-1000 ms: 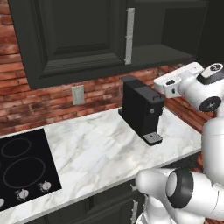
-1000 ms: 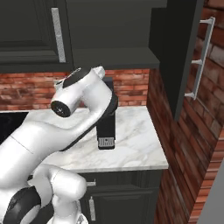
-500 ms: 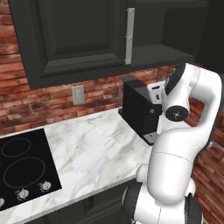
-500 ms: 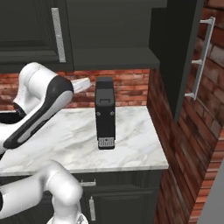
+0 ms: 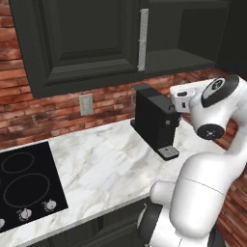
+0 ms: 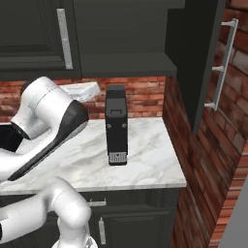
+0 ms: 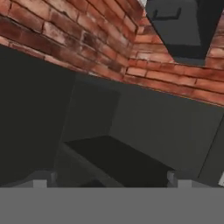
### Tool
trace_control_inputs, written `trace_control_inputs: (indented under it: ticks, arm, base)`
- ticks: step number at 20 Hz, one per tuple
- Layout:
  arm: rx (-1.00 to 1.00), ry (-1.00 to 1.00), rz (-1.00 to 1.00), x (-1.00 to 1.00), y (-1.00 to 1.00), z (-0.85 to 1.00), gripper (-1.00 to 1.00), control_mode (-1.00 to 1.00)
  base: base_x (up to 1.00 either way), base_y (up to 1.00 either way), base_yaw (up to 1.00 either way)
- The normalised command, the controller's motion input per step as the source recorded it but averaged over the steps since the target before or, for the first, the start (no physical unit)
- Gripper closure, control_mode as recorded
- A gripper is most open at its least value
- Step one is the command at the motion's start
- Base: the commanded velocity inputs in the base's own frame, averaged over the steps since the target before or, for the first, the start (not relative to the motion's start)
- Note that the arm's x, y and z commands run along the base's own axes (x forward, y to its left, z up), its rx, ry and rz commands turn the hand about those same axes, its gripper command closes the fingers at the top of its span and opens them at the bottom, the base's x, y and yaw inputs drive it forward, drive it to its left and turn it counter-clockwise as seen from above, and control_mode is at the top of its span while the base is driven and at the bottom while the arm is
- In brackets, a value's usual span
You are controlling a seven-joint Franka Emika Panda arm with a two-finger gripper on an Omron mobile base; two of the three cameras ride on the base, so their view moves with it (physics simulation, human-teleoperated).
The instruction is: Pick the avocado and bread from the counter and place them on the plate. Then pick the jam from the cabinet and place it next to the plate. Lastly close the cabinet door.
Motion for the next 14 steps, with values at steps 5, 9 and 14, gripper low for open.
trace_control_inputs:
  ticks: [5, 9, 14]
  arm:
    - [-0.01, -0.20, 0.27, -0.51, -0.32, 0.63, -1.00, -1.00]
    - [0.00, -0.19, 0.00, -0.76, -0.22, 0.70, -1.00, -1.00]
    - [0.05, -0.12, 0.02, -0.72, -0.03, 0.51, -1.00, -1.00]
  base:
    - [0.00, 0.00, 0.00]
    - [0.00, 0.00, 0.00]
    - [0.00, 0.00, 0.00]
